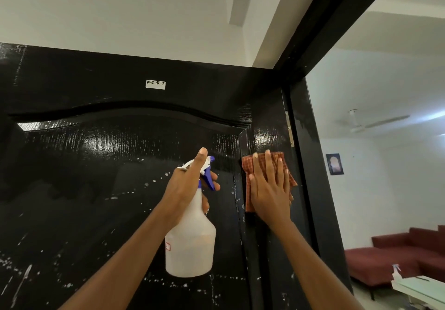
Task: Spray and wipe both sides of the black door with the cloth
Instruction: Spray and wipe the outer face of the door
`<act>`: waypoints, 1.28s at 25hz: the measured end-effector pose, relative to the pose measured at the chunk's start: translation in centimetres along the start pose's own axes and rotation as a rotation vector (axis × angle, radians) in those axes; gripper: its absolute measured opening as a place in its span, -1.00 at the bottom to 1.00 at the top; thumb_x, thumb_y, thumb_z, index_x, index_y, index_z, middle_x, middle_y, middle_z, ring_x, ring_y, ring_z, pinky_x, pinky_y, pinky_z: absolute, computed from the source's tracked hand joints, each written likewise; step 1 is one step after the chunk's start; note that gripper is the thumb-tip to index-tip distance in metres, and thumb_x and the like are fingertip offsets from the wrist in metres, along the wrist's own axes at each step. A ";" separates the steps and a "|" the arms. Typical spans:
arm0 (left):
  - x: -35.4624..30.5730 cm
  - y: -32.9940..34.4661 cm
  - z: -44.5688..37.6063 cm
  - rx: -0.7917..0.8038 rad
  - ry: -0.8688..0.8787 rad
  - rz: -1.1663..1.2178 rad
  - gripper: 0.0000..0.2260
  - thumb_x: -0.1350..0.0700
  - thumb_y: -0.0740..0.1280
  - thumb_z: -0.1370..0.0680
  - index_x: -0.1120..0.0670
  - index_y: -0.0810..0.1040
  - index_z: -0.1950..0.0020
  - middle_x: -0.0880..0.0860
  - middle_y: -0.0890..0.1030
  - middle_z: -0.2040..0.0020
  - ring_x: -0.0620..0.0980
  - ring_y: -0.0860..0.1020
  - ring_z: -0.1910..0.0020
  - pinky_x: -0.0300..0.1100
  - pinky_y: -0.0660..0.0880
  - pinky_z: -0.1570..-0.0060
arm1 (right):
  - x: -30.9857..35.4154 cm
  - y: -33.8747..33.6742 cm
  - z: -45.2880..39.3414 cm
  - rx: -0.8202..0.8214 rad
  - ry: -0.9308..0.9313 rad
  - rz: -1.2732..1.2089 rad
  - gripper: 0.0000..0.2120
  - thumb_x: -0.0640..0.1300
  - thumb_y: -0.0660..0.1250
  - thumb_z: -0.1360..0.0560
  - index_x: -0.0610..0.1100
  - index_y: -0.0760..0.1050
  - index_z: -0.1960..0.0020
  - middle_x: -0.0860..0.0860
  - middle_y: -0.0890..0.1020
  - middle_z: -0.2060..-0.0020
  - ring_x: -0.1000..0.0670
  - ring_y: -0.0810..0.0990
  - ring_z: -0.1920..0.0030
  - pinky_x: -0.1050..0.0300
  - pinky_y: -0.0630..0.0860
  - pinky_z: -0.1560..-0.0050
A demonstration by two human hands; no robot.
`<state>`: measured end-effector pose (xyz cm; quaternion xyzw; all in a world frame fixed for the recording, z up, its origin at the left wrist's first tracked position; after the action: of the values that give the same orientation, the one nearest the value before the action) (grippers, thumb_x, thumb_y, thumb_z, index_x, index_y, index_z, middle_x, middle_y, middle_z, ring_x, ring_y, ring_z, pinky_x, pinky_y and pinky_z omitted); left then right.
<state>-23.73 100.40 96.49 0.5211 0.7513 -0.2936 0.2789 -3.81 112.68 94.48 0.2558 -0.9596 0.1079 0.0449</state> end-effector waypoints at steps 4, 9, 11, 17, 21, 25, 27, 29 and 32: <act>0.0 1.5 0.1 -0.005 -0.020 0.004 -0.42 -0.27 0.11 -0.59 0.24 0.57 -0.08 0.22 0.70 0.16 0.07 0.52 0.58 -0.19 0.51 0.56 | -0.7 0.4 1.6 0.043 -0.035 0.010 -0.41 0.23 -0.27 -0.67 0.13 -0.30 -0.65 0.06 -0.28 -0.64 -0.02 -0.37 -0.61 -0.14 -0.29 -0.59; -0.1 2.4 -1.0 -0.033 -0.008 -0.024 -0.42 -0.26 0.11 -0.60 0.25 0.58 -0.07 0.24 0.69 0.13 0.07 0.53 0.54 -0.19 0.50 0.55 | -3.5 -0.9 -2.6 -0.035 0.119 -0.112 -0.42 0.22 -0.23 -0.67 0.15 -0.27 -0.65 0.11 -0.24 -0.64 -0.04 -0.29 -0.63 -0.16 -0.23 -0.62; -0.2 2.7 -1.6 -0.025 -0.007 -0.037 -0.40 -0.25 0.10 -0.61 0.28 0.57 -0.08 0.26 0.69 0.11 0.03 0.53 0.56 -0.20 0.50 0.56 | -4.4 -1.1 -3.3 -0.053 0.199 -0.142 -0.42 0.23 -0.22 -0.67 0.16 -0.28 -0.64 0.11 -0.22 -0.64 -0.10 -0.24 -0.64 -0.18 -0.20 -0.62; -1.2 3.0 -1.5 -0.013 -0.025 -0.052 -0.39 -0.27 0.09 -0.61 0.28 0.53 0.13 0.21 0.59 0.31 -0.05 0.49 0.62 -0.25 0.47 0.60 | -5.4 0.0 2.7 -0.082 0.206 -0.166 -0.40 0.22 -0.20 -0.68 0.10 -0.25 -0.66 0.09 -0.24 -0.65 -0.08 -0.25 -0.64 -0.14 -0.25 -0.61; -1.5 2.5 -1.3 -0.017 -0.009 -0.028 -0.39 -0.24 0.06 -0.62 0.30 0.55 0.01 0.18 0.65 0.24 -0.02 0.52 0.60 -0.23 0.51 0.58 | -5.8 0.5 4.4 -0.081 0.188 -0.158 -0.39 0.25 -0.21 -0.68 0.10 -0.22 -0.67 0.10 -0.22 -0.65 -0.07 -0.24 -0.65 -0.17 -0.21 -0.62; -0.9 1.8 0.2 -0.010 -0.057 -0.039 -0.40 -0.26 0.07 -0.61 0.25 0.50 0.22 0.15 0.57 0.38 -0.03 0.49 0.61 -0.24 0.49 0.58 | -4.7 0.2 4.6 -0.067 0.187 -0.138 -0.38 0.25 -0.20 -0.68 0.08 -0.23 -0.67 0.07 -0.23 -0.65 -0.08 -0.28 -0.64 -0.20 -0.22 -0.62; -0.2 0.8 0.8 -0.023 -0.076 -0.061 -0.39 -0.27 0.07 -0.61 0.27 0.53 0.17 0.20 0.60 0.32 -0.04 0.51 0.60 -0.24 0.49 0.57 | -1.8 0.5 4.3 -0.029 0.062 -0.094 -0.38 0.23 -0.19 -0.69 0.05 -0.21 -0.67 0.04 -0.22 -0.66 -0.10 -0.29 -0.64 -0.19 -0.24 -0.61; 0.1 -0.4 0.7 -0.042 -0.046 -0.090 -0.35 -0.27 0.07 -0.60 0.32 0.56 0.05 0.28 0.66 0.19 -0.03 0.54 0.57 -0.22 0.51 0.54 | 1.2 0.8 2.9 0.005 -0.083 -0.031 -0.40 0.22 -0.22 -0.70 0.03 -0.17 -0.68 0.02 -0.20 -0.66 -0.11 -0.28 -0.64 -0.20 -0.19 -0.62; 0.3 -1.7 0.3 -0.057 -0.018 -0.098 -0.35 -0.27 0.06 -0.59 0.32 0.58 -0.03 0.29 0.68 0.09 0.00 0.58 0.52 -0.20 0.52 0.54 | 1.9 0.2 -1.6 0.011 -0.064 -0.032 -0.43 0.20 -0.23 -0.71 0.09 -0.18 -0.67 0.03 -0.19 -0.66 -0.15 -0.25 -0.64 -0.22 -0.13 -0.62</act>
<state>-25.43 99.88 96.31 0.4728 0.7815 -0.2902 0.2856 -5.53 112.25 96.29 0.2747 -0.9558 0.1043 0.0145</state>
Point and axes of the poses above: each hand's wrist, its own z-axis away from the middle knuckle, its own y-axis out of the palm, x = y × z, the point moved 10 cm from there along -z, towards the middle knuckle
